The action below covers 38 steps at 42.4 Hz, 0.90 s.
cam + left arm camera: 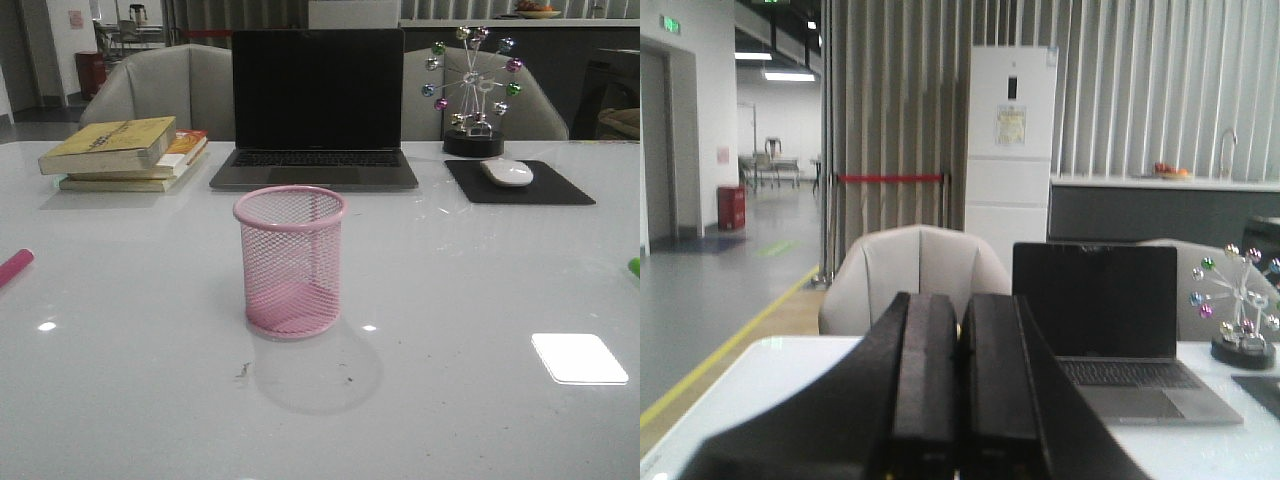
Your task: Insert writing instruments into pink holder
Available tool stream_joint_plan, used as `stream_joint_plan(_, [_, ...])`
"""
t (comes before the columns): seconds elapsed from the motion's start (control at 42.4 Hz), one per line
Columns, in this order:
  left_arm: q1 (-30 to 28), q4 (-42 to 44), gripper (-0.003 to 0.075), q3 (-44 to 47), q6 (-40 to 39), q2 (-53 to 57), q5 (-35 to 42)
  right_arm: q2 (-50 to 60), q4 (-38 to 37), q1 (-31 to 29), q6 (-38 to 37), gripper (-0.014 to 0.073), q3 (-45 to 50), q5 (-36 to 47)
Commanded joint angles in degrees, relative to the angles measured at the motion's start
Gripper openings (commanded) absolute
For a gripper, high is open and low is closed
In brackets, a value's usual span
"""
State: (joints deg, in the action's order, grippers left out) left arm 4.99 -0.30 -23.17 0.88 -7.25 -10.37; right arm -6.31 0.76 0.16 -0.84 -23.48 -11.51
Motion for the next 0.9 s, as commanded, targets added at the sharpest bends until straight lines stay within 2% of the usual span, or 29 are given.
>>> stream_joint_plan(0.0, [0.05,-0.51,0.0093,-7.33,0.10,-5.62,-2.67,-5.51,0.08,-0.30,0.28,0.0057,-6.28,-1.44])
stream_joint_plan(0.142, [0.05,-0.51,0.0093,-12.03,0.10,-12.06,-12.03,-12.99,0.08,-0.30,0.28,0.0057,-11.17,-9.75])
stream_joint_plan(0.33, [0.05,-0.51,0.0093,-11.54,0.10,-18.98,-18.34,-21.96,0.08,-0.30,0.28,0.0057,-11.57,-19.23])
stream_joint_plan(0.496, [0.05,-0.51,0.0093,-11.41,0.10,-24.28,-20.93,-29.26,0.14,-0.30,0.28,0.0057,-11.43,-25.14])
stream_joint_plan(0.732, [0.05,-0.59,0.0098,-11.18,0.10,-29.58,-21.32,-37.01,0.14,-0.30,0.28,0.0064,-11.43,-25.96])
stream_joint_plan(0.779, [0.05,-0.59,0.0132,-11.18,0.10,-30.50,-21.20,-38.22,0.14,-0.30,0.28,0.0103,-11.43,-25.96])
stream_joint_plan(0.826, [0.20,-0.59,0.0208,-11.18,0.20,-31.15,-21.11,-39.44,0.14,-0.30,0.28,0.0169,-11.43,-25.73])
stream_joint_plan(0.873, [0.43,-0.98,0.0322,-11.18,0.20,-31.76,-20.98,-40.84,0.14,-0.30,0.28,0.0287,-11.43,-25.13])
